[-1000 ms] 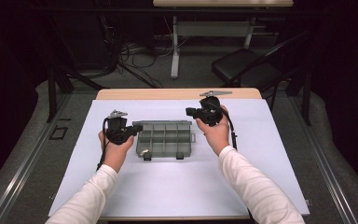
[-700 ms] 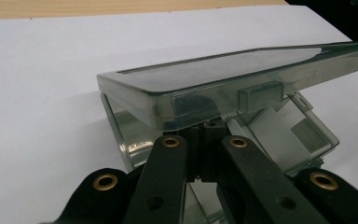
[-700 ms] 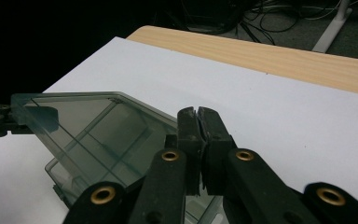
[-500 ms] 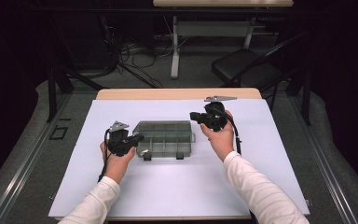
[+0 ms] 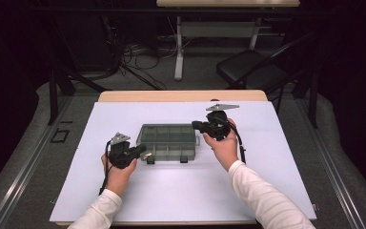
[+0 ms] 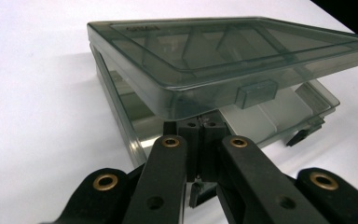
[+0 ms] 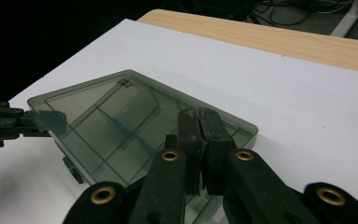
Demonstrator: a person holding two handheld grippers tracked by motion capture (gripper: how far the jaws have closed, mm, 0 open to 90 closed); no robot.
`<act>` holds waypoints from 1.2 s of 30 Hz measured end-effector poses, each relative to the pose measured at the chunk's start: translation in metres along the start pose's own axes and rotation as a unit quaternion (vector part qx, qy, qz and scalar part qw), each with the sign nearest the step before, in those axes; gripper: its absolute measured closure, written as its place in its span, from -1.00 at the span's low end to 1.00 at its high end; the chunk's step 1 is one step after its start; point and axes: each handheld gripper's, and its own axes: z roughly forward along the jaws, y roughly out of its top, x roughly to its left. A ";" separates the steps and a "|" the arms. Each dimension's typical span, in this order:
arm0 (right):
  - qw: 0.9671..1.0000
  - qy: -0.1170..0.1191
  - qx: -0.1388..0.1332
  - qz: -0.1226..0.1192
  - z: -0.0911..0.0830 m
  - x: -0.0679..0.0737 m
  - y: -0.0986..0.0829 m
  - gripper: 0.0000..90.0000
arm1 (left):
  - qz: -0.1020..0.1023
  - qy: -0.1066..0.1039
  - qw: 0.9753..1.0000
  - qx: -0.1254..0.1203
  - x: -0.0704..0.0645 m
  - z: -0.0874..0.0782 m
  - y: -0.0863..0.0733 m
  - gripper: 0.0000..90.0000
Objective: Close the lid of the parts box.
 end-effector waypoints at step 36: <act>0.999 0.038 0.032 -0.011 0.011 0.021 -0.044 0.96 | 0.002 -0.002 1.000 0.013 -0.004 -0.019 -0.017 1.00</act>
